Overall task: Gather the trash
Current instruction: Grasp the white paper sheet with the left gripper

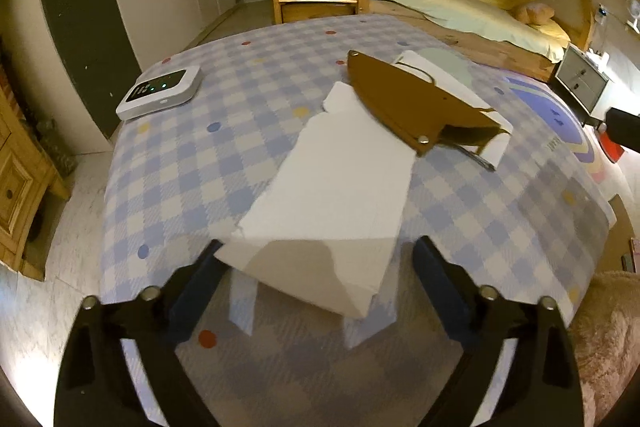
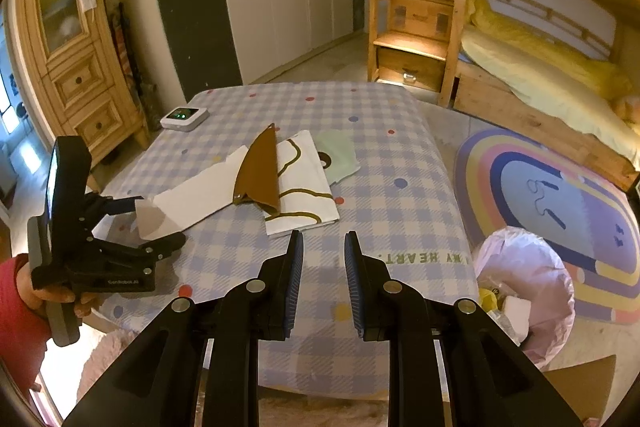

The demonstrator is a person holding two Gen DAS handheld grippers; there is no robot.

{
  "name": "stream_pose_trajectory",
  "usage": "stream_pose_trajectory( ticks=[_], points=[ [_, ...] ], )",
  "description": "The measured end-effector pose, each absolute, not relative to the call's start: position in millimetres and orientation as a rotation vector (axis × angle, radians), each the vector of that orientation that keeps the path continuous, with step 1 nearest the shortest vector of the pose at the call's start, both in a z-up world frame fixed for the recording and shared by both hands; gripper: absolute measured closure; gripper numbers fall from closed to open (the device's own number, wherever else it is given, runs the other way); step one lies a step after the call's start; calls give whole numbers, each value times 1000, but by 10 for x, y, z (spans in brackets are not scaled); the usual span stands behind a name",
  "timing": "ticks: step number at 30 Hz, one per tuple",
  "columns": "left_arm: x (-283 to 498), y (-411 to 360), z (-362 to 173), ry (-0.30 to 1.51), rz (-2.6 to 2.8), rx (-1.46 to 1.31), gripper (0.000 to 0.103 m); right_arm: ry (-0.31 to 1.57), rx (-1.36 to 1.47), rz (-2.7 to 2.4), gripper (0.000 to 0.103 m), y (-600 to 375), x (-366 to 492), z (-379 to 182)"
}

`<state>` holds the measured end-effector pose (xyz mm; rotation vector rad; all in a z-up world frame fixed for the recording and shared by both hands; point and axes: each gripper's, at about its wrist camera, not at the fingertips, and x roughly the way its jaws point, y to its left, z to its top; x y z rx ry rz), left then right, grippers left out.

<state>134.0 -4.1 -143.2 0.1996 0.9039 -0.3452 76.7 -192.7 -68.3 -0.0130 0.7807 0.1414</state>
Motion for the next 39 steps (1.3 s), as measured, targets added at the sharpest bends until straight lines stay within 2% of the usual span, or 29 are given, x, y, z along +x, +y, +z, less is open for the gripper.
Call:
stream_pose_trajectory(
  ticks=[3,4,5,6,8,13,15,16,26,28,29,33,39],
  points=[
    [1270,-53,-1407,901,-336,192,32,785,-16,145,80,-1923,764,-694],
    [1238,-27,-1393,892,-322,175,41,785,-17,147,80,-1916,761,-696],
    [1237,2,-1386,892,-305,169,58,785,-18,150,80,-1912,755,-693],
    [1225,35,-1373,890,-284,160,67,784,-21,151,80,-1904,752,-689],
    [1214,177,-1344,906,-281,59,73,784,-25,155,80,-1892,754,-691],
    [1059,326,-1339,908,-275,-8,73,791,-32,166,80,-1853,770,-718],
    [1015,331,-1345,910,-283,-12,59,793,-35,169,80,-1833,779,-728],
    [1004,324,-1347,913,-286,-14,57,794,-34,172,80,-1825,784,-735],
    [895,256,-1326,975,-216,-99,57,786,-41,173,80,-1805,754,-733],
    [878,189,-1333,962,-200,-71,64,788,-40,175,80,-1797,759,-741],
    [887,152,-1335,960,-201,-63,73,789,-40,179,80,-1794,756,-744],
    [929,65,-1337,952,-207,-69,87,786,-46,184,80,-1778,729,-740],
    [942,208,-1177,886,-165,-134,101,797,-41,190,80,-1780,752,-772]
  ],
)
